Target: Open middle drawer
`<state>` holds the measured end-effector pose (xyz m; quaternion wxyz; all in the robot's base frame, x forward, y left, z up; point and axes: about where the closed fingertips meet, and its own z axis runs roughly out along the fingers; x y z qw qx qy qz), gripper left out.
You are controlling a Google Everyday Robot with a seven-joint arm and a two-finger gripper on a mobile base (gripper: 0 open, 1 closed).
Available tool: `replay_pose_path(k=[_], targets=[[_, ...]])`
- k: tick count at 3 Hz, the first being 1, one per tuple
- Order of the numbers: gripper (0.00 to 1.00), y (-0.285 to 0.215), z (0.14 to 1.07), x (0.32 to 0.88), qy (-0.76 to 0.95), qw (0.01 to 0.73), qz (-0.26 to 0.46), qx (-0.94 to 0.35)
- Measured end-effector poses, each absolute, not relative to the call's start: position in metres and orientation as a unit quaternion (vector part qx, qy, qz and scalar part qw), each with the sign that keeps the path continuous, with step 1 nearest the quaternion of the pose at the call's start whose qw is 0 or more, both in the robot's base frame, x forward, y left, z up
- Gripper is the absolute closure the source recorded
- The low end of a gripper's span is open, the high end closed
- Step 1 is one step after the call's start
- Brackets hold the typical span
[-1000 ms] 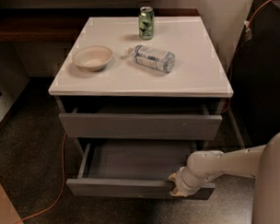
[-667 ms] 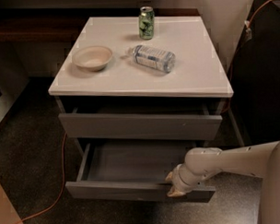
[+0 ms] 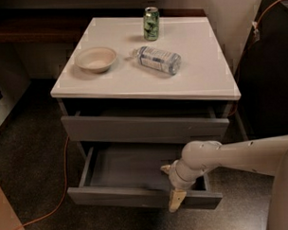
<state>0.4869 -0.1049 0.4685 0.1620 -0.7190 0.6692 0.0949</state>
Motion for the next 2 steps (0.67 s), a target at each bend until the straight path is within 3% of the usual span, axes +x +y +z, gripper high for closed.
replay_pose_path(k=[1,2], targets=[[0.0,-0.09,0.491,0.498,0.663,0.16,0.093,-0.726],[0.18,-0.089,0.497,0.519,0.664,0.162,0.1,-0.723]])
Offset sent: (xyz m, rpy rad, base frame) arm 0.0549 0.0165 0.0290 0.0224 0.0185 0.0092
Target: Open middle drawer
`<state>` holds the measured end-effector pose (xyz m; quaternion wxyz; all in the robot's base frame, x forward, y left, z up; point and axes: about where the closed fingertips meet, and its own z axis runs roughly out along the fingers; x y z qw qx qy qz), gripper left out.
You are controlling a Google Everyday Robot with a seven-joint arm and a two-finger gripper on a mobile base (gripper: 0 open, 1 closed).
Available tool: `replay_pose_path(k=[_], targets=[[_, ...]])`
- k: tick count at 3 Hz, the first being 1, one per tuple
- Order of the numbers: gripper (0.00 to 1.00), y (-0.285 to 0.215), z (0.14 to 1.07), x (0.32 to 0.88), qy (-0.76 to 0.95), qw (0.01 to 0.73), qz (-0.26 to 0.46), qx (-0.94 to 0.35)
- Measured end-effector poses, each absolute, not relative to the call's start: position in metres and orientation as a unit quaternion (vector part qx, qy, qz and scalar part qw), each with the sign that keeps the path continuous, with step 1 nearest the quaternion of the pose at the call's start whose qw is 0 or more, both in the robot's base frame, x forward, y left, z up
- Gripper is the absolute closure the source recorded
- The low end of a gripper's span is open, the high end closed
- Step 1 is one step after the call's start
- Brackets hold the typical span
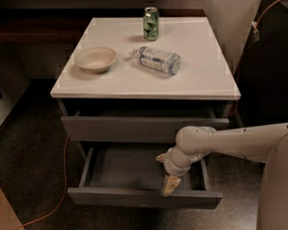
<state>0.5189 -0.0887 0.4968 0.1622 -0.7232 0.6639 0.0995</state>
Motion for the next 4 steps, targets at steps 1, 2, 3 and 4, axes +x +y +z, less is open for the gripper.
replay_pose_path(k=[1,2,3,4], targets=[[0.42,-0.094,0.493,0.536,0.667,0.17,0.101,-0.718],[0.65,-0.104,0.481,0.546,0.673,0.17,0.1,-0.713],[0.96,-0.115,0.453,0.544,0.682,0.154,0.102,-0.708],[1.0,-0.122,0.429,0.539,0.689,0.138,0.107,-0.703]])
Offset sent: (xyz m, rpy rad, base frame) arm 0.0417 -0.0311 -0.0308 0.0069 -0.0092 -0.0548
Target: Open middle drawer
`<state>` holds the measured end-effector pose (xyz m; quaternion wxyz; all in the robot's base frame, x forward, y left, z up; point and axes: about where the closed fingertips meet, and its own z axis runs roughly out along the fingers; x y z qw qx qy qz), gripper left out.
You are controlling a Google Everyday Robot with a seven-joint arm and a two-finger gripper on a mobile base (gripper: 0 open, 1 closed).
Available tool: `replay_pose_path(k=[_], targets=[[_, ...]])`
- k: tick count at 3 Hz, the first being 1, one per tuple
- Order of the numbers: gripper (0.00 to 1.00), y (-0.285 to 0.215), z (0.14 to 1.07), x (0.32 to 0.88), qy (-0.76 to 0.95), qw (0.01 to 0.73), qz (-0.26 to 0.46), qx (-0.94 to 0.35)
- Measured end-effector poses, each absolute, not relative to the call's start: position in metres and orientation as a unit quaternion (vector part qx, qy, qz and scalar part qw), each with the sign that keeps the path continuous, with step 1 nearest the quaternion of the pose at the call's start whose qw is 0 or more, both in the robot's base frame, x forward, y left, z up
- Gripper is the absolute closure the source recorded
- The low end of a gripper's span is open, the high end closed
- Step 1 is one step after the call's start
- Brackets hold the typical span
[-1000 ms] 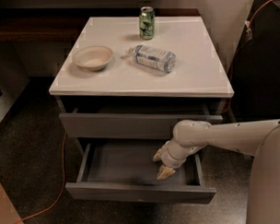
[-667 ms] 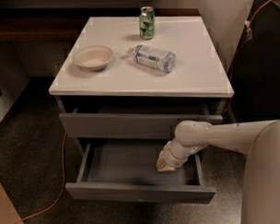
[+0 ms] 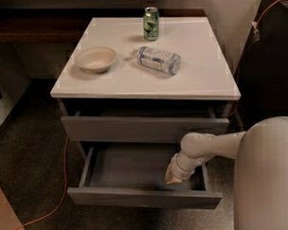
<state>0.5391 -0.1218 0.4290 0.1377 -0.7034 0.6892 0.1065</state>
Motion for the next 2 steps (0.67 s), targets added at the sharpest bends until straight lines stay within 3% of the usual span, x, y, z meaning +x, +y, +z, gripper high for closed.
replay_pose_path(k=[2], targets=[[1.0,-0.126,0.401,0.521,0.695,0.114,0.117,-0.7]])
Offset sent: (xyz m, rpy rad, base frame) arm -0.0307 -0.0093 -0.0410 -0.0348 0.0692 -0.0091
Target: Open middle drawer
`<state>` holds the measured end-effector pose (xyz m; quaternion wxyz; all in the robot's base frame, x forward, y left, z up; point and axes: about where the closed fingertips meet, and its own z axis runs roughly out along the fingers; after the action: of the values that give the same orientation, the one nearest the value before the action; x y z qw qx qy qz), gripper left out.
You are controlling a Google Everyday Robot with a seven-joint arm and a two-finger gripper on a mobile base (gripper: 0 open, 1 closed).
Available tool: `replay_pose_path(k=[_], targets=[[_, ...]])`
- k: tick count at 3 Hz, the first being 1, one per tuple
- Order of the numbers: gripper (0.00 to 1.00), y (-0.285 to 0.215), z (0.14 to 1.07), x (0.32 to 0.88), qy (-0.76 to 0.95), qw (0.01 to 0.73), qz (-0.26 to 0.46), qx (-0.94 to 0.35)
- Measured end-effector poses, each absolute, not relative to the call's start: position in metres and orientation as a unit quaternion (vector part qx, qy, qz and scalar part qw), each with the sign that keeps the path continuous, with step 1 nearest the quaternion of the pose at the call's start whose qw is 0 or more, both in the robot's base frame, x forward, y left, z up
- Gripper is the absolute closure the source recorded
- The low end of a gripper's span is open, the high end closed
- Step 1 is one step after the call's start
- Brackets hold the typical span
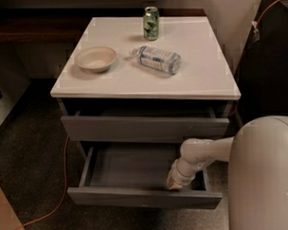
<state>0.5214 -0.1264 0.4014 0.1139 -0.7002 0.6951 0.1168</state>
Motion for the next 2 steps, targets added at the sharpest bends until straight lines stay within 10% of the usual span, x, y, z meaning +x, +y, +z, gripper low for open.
replay_pose_path(k=[2], targets=[[1.0,-0.1289,0.3898,0.4935,0.695,0.1,0.124,-0.701]])
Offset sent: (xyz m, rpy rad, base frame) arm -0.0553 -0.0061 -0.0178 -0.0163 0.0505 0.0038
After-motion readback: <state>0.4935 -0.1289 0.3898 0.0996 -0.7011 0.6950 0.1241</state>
